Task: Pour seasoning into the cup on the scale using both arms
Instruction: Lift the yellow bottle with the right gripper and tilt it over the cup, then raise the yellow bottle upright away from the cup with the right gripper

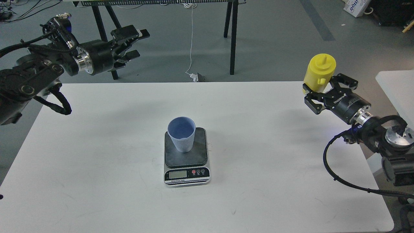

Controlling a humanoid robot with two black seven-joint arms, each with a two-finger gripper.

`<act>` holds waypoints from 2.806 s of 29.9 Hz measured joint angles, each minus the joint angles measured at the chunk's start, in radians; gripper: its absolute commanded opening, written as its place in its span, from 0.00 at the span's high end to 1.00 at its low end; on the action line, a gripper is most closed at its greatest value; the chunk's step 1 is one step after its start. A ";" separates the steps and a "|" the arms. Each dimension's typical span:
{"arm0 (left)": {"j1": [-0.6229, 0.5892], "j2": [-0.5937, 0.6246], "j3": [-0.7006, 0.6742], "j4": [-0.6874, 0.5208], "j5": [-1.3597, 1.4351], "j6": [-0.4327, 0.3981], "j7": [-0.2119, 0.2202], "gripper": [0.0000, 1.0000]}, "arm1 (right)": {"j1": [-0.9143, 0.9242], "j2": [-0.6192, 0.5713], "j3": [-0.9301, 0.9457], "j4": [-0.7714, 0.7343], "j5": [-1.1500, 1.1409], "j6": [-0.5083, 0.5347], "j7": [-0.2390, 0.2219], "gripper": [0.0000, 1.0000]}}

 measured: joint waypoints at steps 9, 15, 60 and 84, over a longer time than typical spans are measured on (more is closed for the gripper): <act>0.091 -0.046 -0.202 0.000 0.000 0.000 0.000 0.01 | 0.355 0.012 -0.006 0.056 -0.472 0.000 0.000 0.98; 0.183 -0.088 -0.359 0.000 0.000 0.000 0.000 0.01 | 0.385 0.090 -0.007 0.218 -0.891 -0.066 0.040 0.98; 0.362 -0.052 -0.503 -0.025 -0.059 0.000 0.000 0.01 | 0.291 0.396 -0.616 0.394 -1.728 -0.713 0.406 0.98; 0.424 0.016 -0.493 -0.016 -0.072 0.000 0.000 0.01 | 0.348 0.395 -0.002 0.387 -1.150 -0.698 0.079 0.98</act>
